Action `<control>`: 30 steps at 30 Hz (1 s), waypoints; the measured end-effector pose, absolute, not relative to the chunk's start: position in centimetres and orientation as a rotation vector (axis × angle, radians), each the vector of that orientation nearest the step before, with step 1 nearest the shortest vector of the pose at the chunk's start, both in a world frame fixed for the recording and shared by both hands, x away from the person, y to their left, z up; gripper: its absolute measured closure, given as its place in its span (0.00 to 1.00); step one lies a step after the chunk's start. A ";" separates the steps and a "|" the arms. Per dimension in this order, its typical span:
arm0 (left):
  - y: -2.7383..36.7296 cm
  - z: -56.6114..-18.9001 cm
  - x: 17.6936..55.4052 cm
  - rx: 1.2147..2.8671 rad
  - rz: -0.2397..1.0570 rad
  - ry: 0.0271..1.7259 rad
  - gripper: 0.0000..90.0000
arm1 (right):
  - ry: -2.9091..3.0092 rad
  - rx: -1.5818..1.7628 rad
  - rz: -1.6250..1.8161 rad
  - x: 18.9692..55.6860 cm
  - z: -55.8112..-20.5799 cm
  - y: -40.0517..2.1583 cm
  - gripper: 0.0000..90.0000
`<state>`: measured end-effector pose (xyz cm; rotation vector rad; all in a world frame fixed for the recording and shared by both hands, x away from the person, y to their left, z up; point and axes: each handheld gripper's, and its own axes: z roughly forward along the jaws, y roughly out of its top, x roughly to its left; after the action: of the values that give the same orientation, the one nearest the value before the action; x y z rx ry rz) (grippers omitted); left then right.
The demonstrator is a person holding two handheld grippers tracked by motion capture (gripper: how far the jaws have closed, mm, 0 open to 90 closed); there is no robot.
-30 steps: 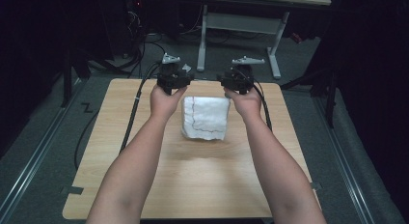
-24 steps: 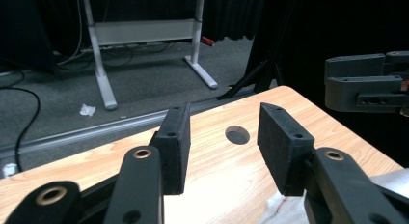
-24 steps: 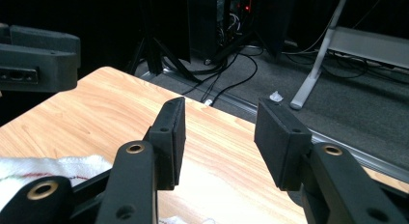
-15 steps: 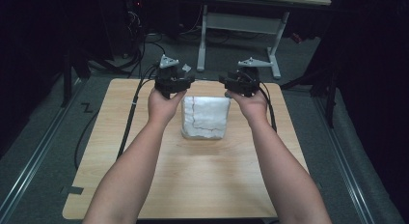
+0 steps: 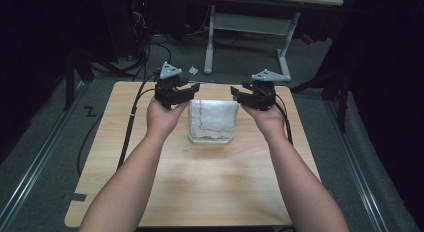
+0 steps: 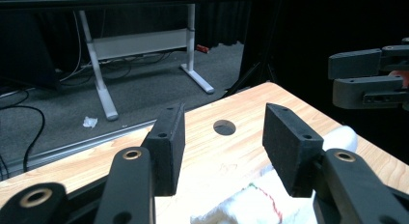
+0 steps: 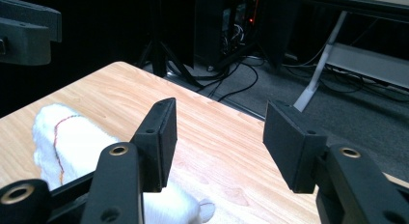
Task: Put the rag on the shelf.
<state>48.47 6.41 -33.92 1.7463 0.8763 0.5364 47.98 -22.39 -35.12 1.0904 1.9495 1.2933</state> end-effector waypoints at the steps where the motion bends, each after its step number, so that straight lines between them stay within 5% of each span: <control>1: 6.6 -34.0 48.3 1.743 0.522 0.869 0.56 | 1.950 1.090 1.296 47.8 -35.2 -22.6 0.51; 18: 11.5 -40.8 42.6 1.830 0.445 0.868 0.49 | 2.014 1.058 1.300 42.9 -38.2 -23.9 0.49; 30: 15.6 -50.7 34.6 1.939 0.354 0.934 0.46 | 2.077 1.108 1.201 37.2 -46.4 -24.6 0.49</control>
<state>34.62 15.62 -50.72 1.9393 0.9337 0.3539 37.23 -24.65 -46.37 1.1083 2.0769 1.2008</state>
